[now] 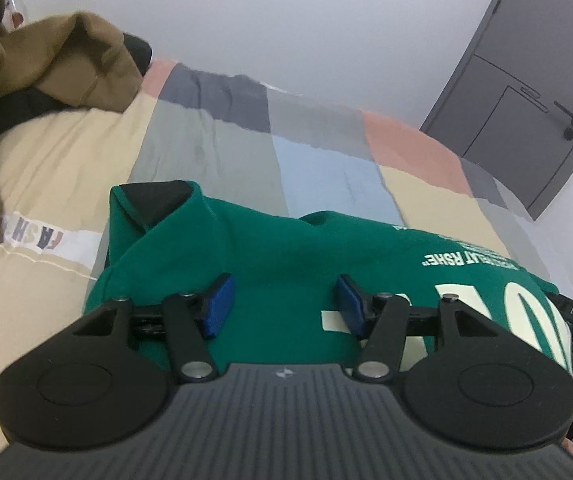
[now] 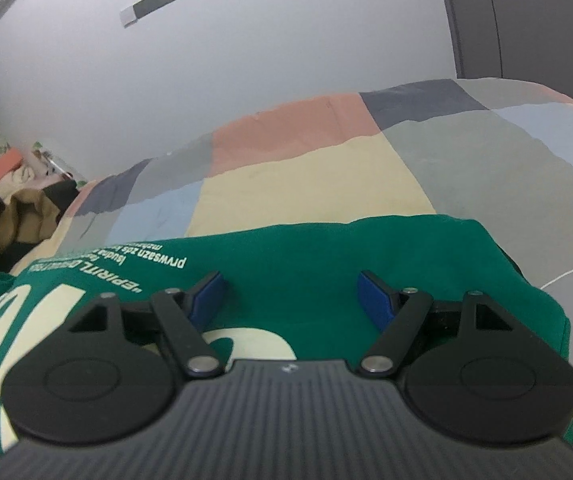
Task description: Fold large clothes
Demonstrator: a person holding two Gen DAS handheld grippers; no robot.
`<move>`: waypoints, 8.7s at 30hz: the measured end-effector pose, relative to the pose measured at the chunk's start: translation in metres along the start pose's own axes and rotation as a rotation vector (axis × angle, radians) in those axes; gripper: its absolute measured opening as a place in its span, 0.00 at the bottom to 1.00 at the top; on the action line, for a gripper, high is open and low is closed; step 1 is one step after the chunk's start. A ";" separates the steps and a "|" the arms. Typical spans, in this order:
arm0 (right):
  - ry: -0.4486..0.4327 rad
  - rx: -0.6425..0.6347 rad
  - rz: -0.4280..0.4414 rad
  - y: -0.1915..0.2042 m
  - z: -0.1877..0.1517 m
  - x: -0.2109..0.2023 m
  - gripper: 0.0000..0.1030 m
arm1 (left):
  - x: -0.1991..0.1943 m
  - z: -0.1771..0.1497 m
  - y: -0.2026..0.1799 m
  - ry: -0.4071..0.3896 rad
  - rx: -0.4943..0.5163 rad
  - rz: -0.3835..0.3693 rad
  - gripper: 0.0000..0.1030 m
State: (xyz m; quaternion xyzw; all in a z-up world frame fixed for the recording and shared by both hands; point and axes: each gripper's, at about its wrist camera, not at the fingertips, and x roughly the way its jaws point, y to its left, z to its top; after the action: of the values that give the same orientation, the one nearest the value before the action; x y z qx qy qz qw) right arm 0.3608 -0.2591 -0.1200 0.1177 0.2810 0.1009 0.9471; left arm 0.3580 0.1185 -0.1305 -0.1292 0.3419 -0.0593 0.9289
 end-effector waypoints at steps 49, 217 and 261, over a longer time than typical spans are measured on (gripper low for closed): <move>0.082 0.552 0.224 -0.033 -0.019 -0.032 0.17 | -0.027 -0.031 0.048 -0.012 -0.364 -0.222 0.21; -0.338 0.084 -0.119 -0.012 -0.063 -0.478 0.60 | -0.341 -0.165 -0.295 -0.191 0.361 -0.315 0.73; -0.232 -0.032 -0.302 0.023 -0.116 -0.449 1.00 | -0.338 -0.210 -0.264 -0.183 0.397 -0.234 1.00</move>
State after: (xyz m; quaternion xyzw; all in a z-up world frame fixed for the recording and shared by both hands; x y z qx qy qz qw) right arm -0.0758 -0.3335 0.0203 0.0701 0.1829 -0.0520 0.9792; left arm -0.0410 -0.1096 -0.0003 0.0122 0.2207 -0.2205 0.9500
